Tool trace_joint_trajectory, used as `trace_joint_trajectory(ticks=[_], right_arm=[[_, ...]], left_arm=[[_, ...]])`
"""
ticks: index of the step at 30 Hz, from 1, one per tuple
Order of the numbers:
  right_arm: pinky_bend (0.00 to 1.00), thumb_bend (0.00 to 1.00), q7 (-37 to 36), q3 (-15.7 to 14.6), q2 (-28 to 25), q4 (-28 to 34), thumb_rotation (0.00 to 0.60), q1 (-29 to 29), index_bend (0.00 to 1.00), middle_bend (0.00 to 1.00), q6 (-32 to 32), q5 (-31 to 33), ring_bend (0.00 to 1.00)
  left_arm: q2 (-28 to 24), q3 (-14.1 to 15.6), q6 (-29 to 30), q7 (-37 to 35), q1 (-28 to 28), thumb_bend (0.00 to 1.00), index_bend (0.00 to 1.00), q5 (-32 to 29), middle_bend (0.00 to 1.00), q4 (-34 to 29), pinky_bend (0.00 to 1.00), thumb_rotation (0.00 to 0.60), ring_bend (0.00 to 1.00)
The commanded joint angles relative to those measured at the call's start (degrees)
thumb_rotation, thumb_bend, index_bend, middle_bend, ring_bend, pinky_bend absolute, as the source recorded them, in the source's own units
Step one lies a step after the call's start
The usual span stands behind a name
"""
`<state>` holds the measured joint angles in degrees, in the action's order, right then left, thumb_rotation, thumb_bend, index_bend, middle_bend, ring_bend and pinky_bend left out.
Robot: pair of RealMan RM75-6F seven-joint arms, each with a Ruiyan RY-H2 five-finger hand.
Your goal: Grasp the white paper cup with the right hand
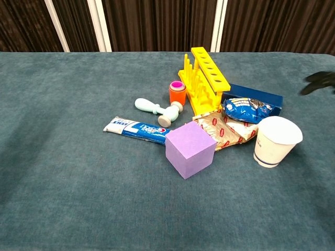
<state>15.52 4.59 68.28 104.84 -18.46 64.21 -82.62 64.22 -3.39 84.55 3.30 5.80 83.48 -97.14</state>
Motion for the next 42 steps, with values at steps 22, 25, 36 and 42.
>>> trace_joint_trajectory(ticks=[22, 25, 36, 42], right_arm=[[0.15, 0.29, 12.92, 0.14, 9.27, -3.19, 0.600, -3.17, 0.35, 0.00, 1.07, 5.97, 0.04], [0.15, 0.30, 12.15, -0.18, 8.91, -3.29, 0.600, -3.16, 0.37, 0.00, 0.89, 6.20, 0.04], [0.15, 0.40, 9.41, -0.09, 10.80, -5.99, 0.600, -4.15, 0.44, 0.00, 0.20, 6.53, 0.04], [0.15, 0.40, 8.08, -0.49, 10.84, -6.85, 0.600, -4.34, 0.49, 0.00, -0.02, 6.42, 0.04]], left_arm=[[-0.06, -0.29, -0.77, 0.34, 0.20, 0.52, 0.15, -1.19, 0.00, -0.47, 0.00, 0.600, 0.00], [-0.07, -0.35, -0.69, 0.29, 0.18, 0.51, 0.15, -1.24, 0.00, -0.44, 0.00, 0.600, 0.00], [-0.12, -0.43, -0.69, 0.42, 0.19, 0.52, 0.15, -1.38, 0.00, -0.65, 0.00, 0.600, 0.00], [-0.17, -0.38, -0.76, 0.10, 0.15, 0.51, 0.15, -1.41, 0.00, -0.54, 0.00, 0.600, 0.00]])
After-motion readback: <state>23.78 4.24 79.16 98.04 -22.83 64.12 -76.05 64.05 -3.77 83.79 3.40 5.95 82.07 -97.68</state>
